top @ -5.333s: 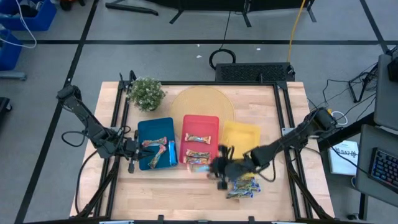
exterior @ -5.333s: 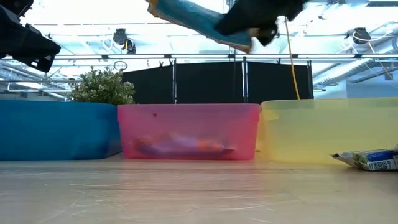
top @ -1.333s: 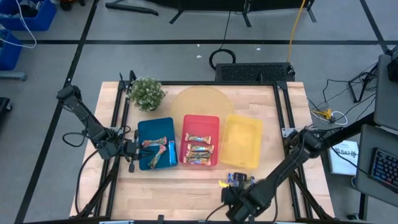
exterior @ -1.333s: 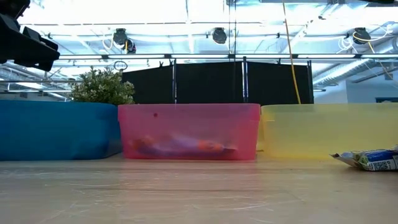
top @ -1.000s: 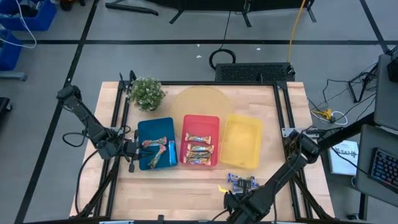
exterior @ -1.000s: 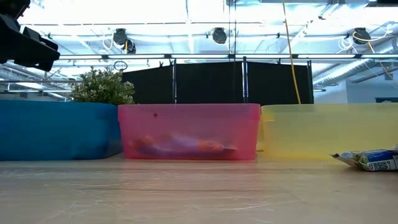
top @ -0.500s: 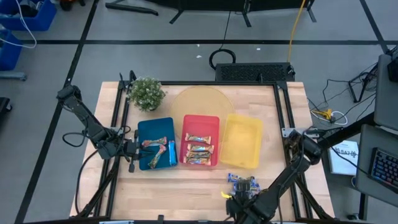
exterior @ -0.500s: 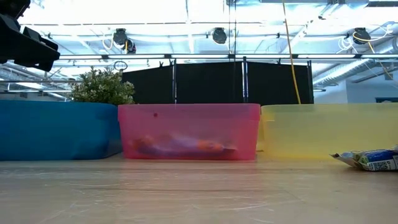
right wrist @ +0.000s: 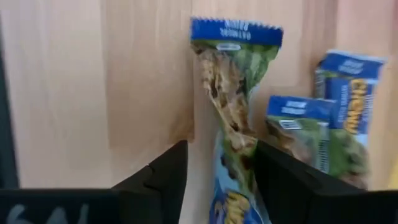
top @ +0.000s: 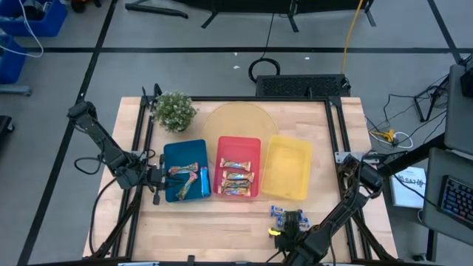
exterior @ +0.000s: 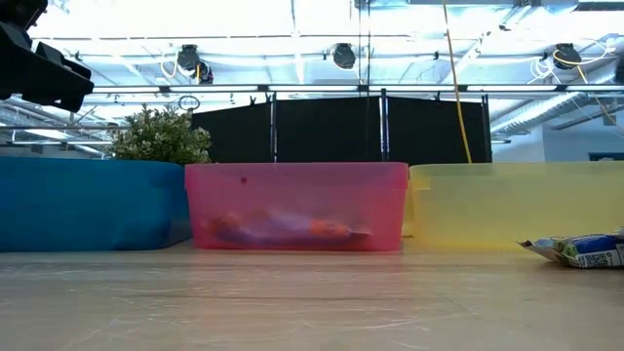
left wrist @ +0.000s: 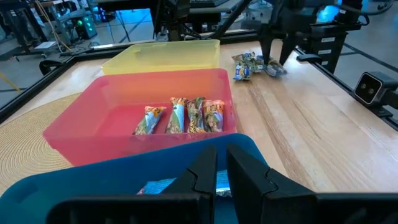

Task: Pick and place Granola Bars by type
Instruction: Put the bottom blue granola bar into the yellow bin

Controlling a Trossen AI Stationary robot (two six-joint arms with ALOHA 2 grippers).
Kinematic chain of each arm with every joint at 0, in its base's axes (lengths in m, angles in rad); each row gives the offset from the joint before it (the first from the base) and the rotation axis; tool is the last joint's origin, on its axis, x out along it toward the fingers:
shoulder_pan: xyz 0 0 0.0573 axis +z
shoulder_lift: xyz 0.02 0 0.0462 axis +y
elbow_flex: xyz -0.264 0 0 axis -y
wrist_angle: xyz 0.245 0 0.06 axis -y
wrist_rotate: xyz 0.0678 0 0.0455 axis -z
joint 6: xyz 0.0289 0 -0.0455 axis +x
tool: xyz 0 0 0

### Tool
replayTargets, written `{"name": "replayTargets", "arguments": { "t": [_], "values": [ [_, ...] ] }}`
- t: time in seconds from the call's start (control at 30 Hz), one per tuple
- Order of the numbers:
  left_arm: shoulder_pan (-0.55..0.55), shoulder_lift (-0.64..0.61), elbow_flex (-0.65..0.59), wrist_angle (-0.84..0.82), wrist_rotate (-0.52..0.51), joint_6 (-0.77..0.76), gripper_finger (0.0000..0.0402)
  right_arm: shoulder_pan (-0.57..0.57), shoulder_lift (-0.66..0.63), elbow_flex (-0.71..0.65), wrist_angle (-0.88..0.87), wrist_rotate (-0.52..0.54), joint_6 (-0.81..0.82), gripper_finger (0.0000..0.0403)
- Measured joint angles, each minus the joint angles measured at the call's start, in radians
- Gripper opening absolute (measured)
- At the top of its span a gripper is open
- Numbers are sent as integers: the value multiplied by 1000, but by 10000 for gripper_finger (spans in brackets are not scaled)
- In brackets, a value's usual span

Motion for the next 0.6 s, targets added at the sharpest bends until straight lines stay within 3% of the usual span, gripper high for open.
{"name": "replayTargets", "arguments": {
  "t": [0.27,0.6],
  "values": [
    [0,0,0,0,1,0,44,0,-8,-100,162,-22,4,127],
    [0,0,0,0,3,0,44,-3,-75,-107,233,-39,21,28]
  ]
}}
